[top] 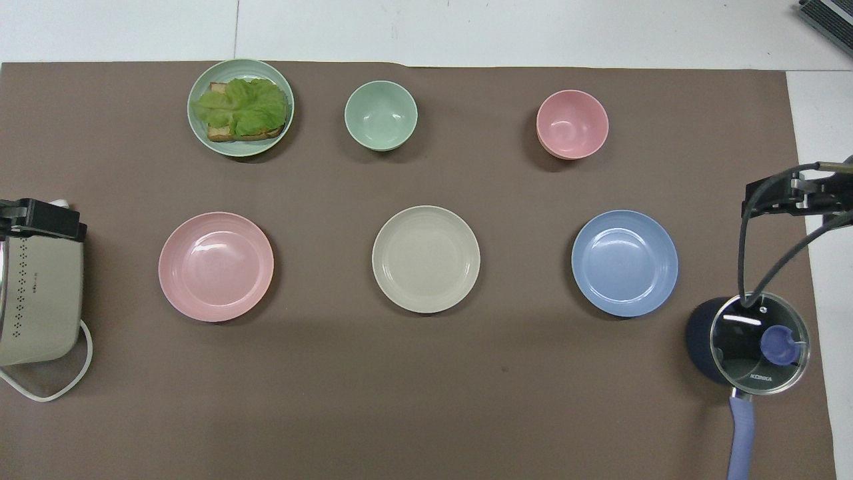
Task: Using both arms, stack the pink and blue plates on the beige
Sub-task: 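Reach the left gripper to the rim of the pink plate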
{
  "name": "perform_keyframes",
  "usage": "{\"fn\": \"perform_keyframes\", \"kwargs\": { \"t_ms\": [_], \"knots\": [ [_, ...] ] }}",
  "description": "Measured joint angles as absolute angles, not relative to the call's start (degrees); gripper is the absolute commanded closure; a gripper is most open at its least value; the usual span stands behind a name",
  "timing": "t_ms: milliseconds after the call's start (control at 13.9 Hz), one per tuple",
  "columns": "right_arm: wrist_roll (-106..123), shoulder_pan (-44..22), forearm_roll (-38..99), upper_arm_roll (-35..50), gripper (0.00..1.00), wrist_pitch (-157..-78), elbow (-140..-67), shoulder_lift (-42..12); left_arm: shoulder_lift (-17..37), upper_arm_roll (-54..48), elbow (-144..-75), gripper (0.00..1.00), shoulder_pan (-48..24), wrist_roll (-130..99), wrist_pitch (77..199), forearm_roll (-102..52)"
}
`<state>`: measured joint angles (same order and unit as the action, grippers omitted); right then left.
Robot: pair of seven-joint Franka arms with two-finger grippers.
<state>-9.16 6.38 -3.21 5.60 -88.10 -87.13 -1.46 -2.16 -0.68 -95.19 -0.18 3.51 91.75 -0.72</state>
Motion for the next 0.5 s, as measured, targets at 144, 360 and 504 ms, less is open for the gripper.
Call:
{"fn": "perform_keyframes", "kwargs": {
  "t_ms": [144,360,504],
  "knots": [
    [-9.2,6.4,-3.2,5.6,0.0,-88.1,-87.1,-1.5,-1.8,-0.6,-99.2,0.0,-0.1,3.5,96.7,-0.7],
    [-9.2,6.4,-3.2,5.6,0.0,-88.1,-87.1,-1.5,-0.9,-0.6,-105.0,0.0,0.8,3.2,103.6,-0.7],
    [-9.2,6.4,-3.2,5.5,0.0,-88.1,-87.1,-1.5,-0.5,-0.5,-110.1,0.0,1.1,2.5,109.3,-0.7]
  ]
}}
